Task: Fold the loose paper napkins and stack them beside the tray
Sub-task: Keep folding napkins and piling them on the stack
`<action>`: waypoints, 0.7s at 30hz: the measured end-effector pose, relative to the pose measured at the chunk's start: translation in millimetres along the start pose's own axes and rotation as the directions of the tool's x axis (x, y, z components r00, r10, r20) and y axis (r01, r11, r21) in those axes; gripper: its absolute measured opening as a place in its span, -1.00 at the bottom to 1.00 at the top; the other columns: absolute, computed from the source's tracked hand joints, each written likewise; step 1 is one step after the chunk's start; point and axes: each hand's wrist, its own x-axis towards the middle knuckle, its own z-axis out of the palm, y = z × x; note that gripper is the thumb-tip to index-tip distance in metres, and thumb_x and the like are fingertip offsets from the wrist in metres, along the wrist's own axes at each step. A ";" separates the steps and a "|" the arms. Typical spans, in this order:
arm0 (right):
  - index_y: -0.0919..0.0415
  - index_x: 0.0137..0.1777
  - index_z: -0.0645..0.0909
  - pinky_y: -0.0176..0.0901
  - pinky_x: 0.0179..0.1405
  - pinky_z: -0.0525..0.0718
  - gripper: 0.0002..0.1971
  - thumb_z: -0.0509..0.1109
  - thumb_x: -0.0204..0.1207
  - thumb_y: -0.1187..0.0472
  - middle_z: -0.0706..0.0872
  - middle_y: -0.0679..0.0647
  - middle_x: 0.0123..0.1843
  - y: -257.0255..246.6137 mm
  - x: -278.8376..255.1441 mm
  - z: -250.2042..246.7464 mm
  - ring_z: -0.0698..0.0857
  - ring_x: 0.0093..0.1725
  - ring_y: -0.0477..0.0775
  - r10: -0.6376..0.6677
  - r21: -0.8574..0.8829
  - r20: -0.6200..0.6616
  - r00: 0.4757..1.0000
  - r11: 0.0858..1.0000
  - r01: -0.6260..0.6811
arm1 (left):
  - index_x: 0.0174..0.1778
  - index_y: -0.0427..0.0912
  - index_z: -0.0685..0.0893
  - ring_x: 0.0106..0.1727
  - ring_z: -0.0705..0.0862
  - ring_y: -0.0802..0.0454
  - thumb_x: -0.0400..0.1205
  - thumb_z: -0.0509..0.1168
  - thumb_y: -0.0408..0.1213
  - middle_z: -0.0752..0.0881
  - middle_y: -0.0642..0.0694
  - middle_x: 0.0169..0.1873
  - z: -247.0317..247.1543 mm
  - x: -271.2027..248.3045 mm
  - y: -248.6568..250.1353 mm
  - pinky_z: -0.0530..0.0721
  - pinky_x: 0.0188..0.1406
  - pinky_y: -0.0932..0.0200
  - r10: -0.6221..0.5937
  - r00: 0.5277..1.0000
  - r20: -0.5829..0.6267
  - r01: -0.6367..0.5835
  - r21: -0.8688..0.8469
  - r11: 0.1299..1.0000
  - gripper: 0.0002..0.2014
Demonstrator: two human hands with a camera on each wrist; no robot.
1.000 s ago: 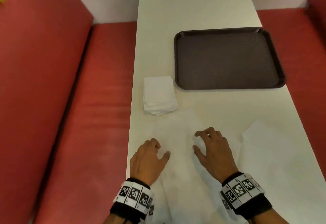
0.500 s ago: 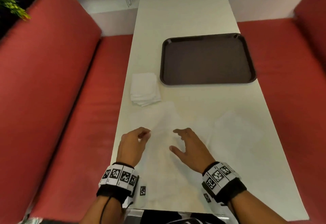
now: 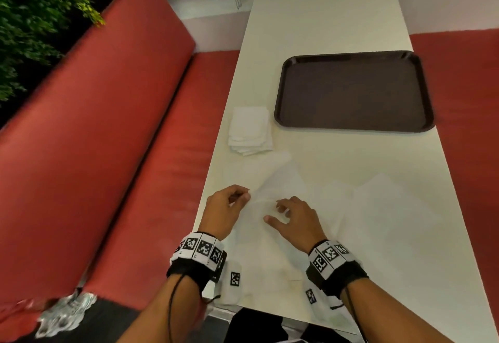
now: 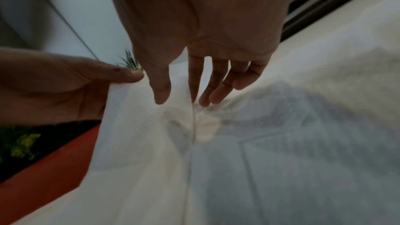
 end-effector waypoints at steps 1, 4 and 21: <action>-0.09 0.21 0.65 -0.05 0.11 0.44 -0.60 0.43 0.48 -0.27 0.65 -0.15 0.09 -0.4 1.5 2.4 0.61 0.10 -0.05 0.001 -0.008 0.002 1.000 1.000 -0.001 | -0.06 0.08 0.74 -0.03 0.73 0.23 0.68 0.40 -0.18 0.79 0.19 -0.16 -0.6 1.1 -2.9 0.55 -0.06 0.49 -0.010 1.000 -0.006 0.010 0.007 1.000 -0.95; -0.04 0.05 0.67 -0.05 0.07 0.45 -0.79 0.43 0.55 -0.12 0.66 -0.11 0.02 -1.5 3.6 8.4 0.64 0.06 -0.02 -0.026 0.024 -0.021 0.999 0.999 0.027 | -0.03 0.07 0.75 -0.05 0.72 0.27 0.69 0.38 -0.19 0.79 0.17 -0.13 -3.8 7.3 -12.1 0.59 -0.04 0.34 -0.058 0.998 -0.025 0.059 0.010 0.998 -0.94; 0.24 0.17 0.51 -0.21 -0.19 0.72 -0.77 0.44 0.60 0.23 0.75 0.03 -0.23 -32.7 -30.8 -121.0 0.74 -0.22 -0.05 0.043 0.855 -0.008 0.999 0.519 -0.016 | 0.01 -0.29 0.82 0.12 0.80 -0.28 0.52 0.52 -0.20 0.85 -0.28 0.03 -3.9 -24.5 69.7 0.69 0.27 -0.36 0.009 0.980 0.197 0.111 -0.587 0.802 -0.75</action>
